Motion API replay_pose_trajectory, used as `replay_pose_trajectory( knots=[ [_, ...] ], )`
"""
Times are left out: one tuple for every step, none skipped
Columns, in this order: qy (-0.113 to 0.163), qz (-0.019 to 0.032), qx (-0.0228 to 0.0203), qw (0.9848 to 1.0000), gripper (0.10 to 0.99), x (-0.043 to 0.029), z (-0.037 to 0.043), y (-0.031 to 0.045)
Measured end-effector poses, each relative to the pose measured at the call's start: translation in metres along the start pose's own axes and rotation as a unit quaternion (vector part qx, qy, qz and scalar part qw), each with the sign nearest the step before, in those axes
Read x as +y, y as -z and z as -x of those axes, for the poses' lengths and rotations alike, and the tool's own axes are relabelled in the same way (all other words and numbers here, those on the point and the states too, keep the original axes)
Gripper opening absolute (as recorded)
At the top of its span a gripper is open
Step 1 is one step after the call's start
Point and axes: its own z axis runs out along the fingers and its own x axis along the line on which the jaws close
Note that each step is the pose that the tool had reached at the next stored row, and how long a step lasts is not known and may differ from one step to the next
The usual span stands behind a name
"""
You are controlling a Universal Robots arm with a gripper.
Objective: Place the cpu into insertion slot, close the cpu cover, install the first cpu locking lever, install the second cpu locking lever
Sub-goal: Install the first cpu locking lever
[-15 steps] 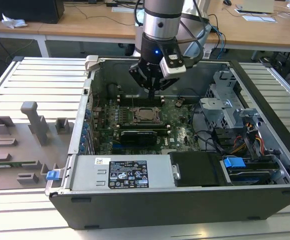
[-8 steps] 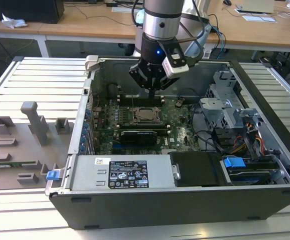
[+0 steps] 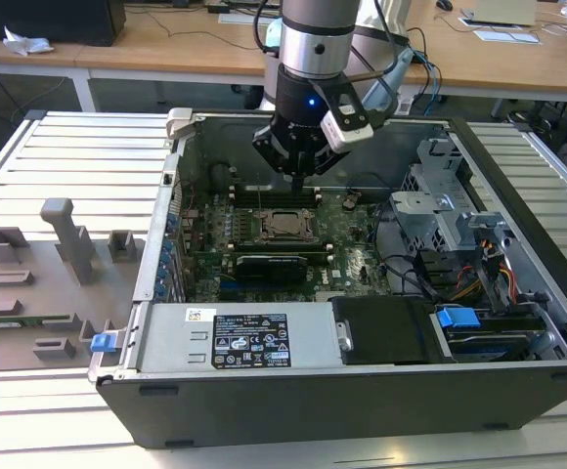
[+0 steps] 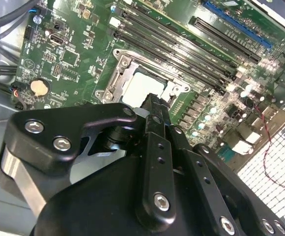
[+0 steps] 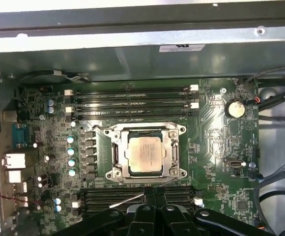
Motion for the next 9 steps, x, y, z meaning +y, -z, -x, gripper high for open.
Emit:
replay_pose_trajectory(
  knots=[
    [0.010,-0.0001,-0.0003,1.0000,0.106,0.0000,0.0000,0.0000],
    [0.013,-0.0001,-0.0004,0.9999,0.106,0.0000,0.0000,0.0000],
    [0.016,-0.0002,-0.0005,0.9999,0.106,0.0000,0.0000,0.0000],
    [0.021,-0.0002,-0.0007,0.9998,0.106,0.0000,0.0000,0.0000],
    [0.026,-0.0003,-0.0008,0.9997,0.106,0.0000,0.0000,0.0000],
    [0.029,-0.0003,-0.0009,0.9996,0.106,0.0000,0.0000,0.0000],
    [0.034,-0.0003,-0.0011,0.9994,0.106,0.0000,0.0000,0.0000],
    [0.040,-0.0004,-0.0013,0.9992,0.106,0.0000,0.0000,0.0000],
    [0.043,-0.0005,-0.0014,0.9991,0.106,0.0000,0.0000,0.0000]
  ],
)
